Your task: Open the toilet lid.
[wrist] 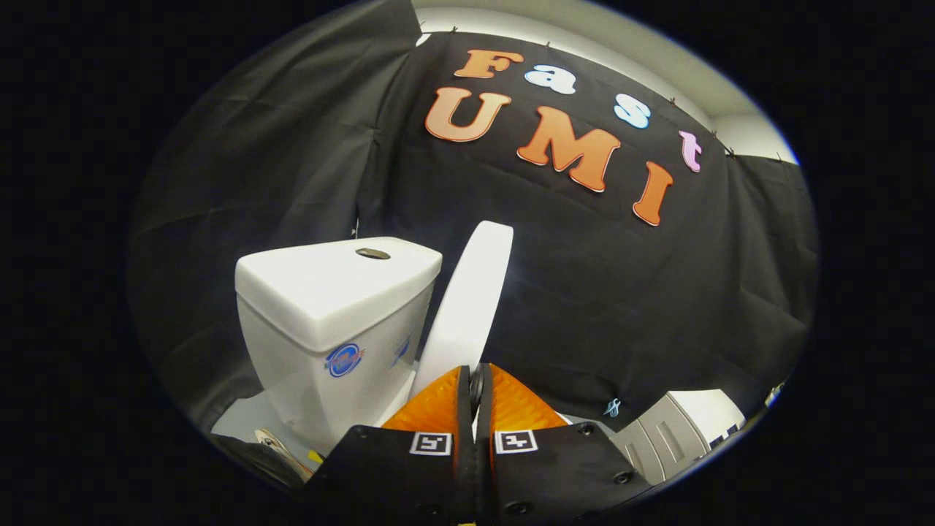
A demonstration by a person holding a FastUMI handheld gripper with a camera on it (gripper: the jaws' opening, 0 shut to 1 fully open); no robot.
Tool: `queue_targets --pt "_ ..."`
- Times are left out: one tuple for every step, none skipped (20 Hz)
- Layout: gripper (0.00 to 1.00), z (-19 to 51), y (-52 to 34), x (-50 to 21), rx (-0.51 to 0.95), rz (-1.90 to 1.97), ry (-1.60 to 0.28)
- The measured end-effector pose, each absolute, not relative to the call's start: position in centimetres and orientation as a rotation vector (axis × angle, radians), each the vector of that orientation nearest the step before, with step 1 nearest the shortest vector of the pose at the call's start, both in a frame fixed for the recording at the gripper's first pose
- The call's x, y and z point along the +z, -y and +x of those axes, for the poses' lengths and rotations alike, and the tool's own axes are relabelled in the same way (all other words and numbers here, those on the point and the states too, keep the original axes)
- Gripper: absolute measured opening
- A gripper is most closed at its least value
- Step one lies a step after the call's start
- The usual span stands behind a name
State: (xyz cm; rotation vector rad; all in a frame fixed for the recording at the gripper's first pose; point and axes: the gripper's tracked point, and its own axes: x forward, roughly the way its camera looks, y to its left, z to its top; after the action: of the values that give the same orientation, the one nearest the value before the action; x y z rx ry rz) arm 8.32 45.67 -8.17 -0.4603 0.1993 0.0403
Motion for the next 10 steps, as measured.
queue_targets --pt "0.08 8.4 -46.5 -8.3 0.046 -0.470 -0.196" --pt "0.08 8.3 -47.2 -8.4 0.058 -0.476 -0.192" --pt "0.08 8.3 -48.0 -8.5 0.068 -0.483 -0.189" --pt "0.08 8.3 -48.6 -8.7 0.076 -0.490 -0.188" --pt "0.08 8.3 -49.2 -8.8 0.082 -0.499 -0.186" --pt "0.08 8.4 -49.6 -9.0 0.084 -0.509 -0.183" --pt "0.08 8.2 -50.1 -8.9 0.086 -0.522 -0.175" --pt "0.08 8.2 -50.5 -9.0 0.088 -0.539 -0.170" --pt "0.08 8.5 -50.7 -9.1 0.080 -0.553 -0.164" --pt "0.08 8.4 -50.8 -9.0 0.070 -0.563 -0.160"
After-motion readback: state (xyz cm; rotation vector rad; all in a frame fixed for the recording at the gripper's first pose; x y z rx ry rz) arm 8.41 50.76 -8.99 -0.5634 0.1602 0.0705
